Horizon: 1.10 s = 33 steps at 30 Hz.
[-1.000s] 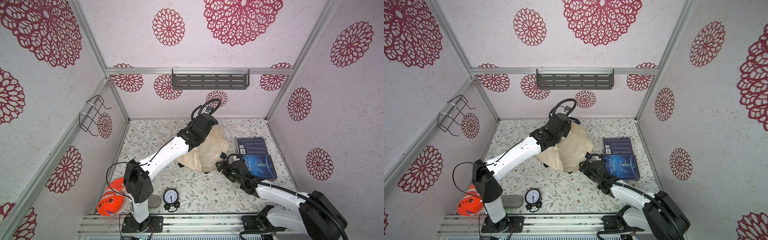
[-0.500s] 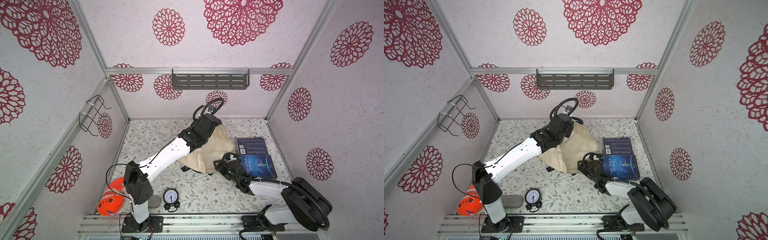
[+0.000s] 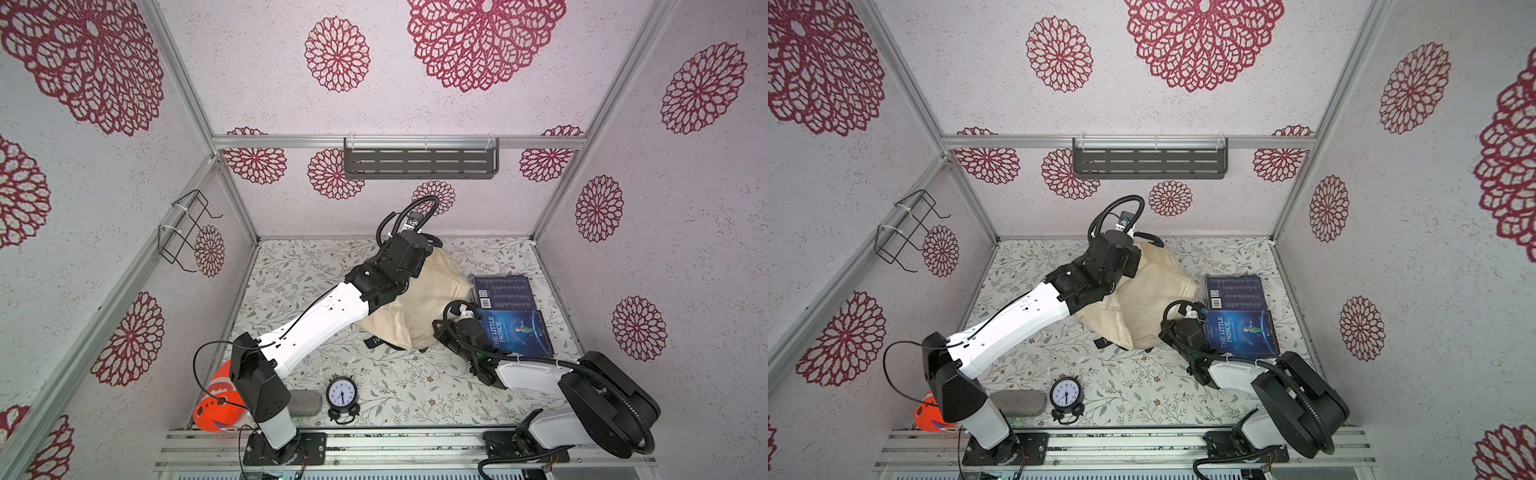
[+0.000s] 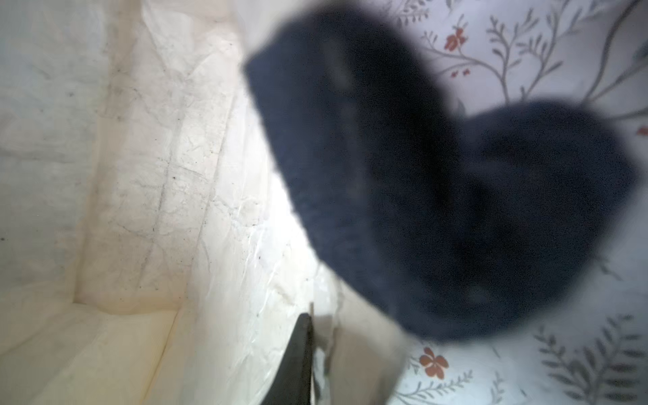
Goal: Take out the books from the canvas bag
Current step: Adjust the canvas bag at the center of the board.
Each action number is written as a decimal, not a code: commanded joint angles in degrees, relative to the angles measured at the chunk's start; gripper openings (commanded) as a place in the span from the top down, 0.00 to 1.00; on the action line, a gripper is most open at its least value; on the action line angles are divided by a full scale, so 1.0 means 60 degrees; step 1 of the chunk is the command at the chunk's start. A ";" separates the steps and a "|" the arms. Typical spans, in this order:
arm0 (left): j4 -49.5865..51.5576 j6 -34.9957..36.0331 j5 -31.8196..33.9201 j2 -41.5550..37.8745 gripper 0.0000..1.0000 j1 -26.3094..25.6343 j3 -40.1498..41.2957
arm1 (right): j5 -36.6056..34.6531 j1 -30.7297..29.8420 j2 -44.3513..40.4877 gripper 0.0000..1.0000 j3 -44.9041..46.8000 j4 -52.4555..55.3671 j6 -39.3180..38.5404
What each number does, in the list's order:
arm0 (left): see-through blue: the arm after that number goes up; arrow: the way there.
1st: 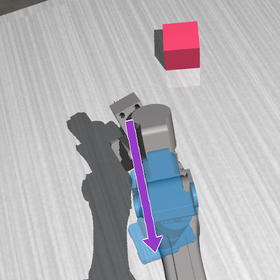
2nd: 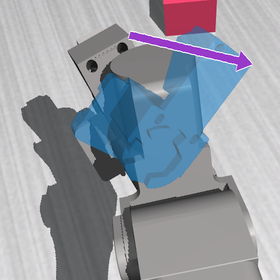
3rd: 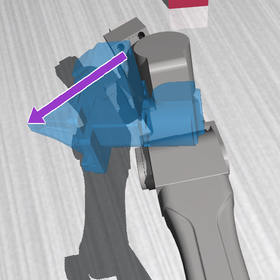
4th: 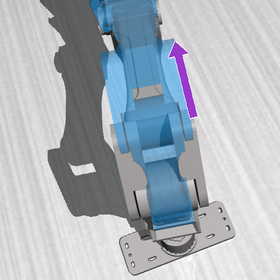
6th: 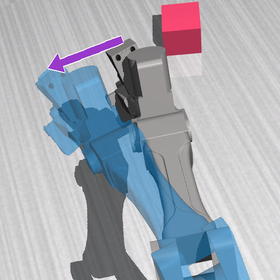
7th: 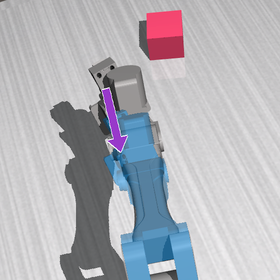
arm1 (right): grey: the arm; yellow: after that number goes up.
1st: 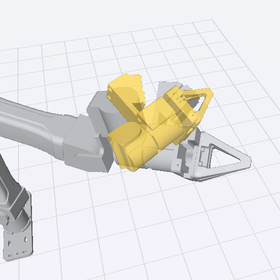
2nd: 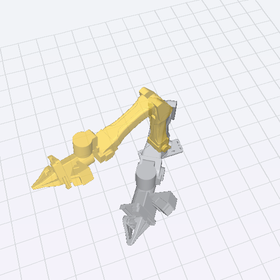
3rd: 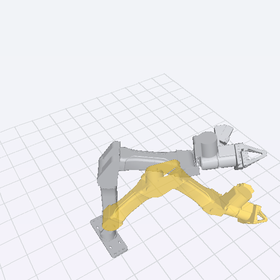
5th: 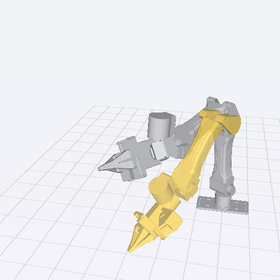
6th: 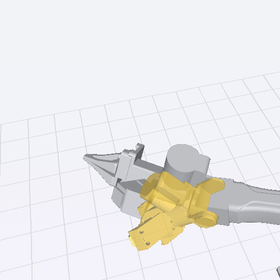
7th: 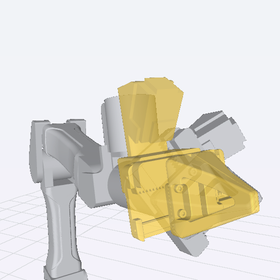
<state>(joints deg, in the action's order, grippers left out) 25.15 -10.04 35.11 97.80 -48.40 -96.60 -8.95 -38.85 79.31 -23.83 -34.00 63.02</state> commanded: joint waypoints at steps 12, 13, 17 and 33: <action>-0.1225 -0.1146 -0.0621 -0.1028 0.69 0.0470 0.1657 | -0.0082 -0.0043 -0.1576 1.00 -0.1474 0.2001 -0.1498; -0.1193 -0.1206 -0.0743 -0.1074 0.63 0.0568 0.1692 | -0.0037 -0.0043 -0.1601 1.00 -0.1698 0.2266 -0.1644; -0.1020 -0.1329 -0.0984 -0.1336 0.48 0.0984 0.1733 | 0.0216 -0.0029 -0.1375 1.00 -0.2638 0.3300 -0.2005; -0.0729 -0.0504 -0.0318 -0.3215 0.02 0.1957 0.1889 | 0.0886 0.0000 0.0039 1.00 -0.5339 0.5144 -0.2757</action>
<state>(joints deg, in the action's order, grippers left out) 21.10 -13.06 31.53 81.58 -37.67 -86.11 -4.03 -39.00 79.50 -52.62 -5.32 48.71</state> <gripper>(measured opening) 0.977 0.042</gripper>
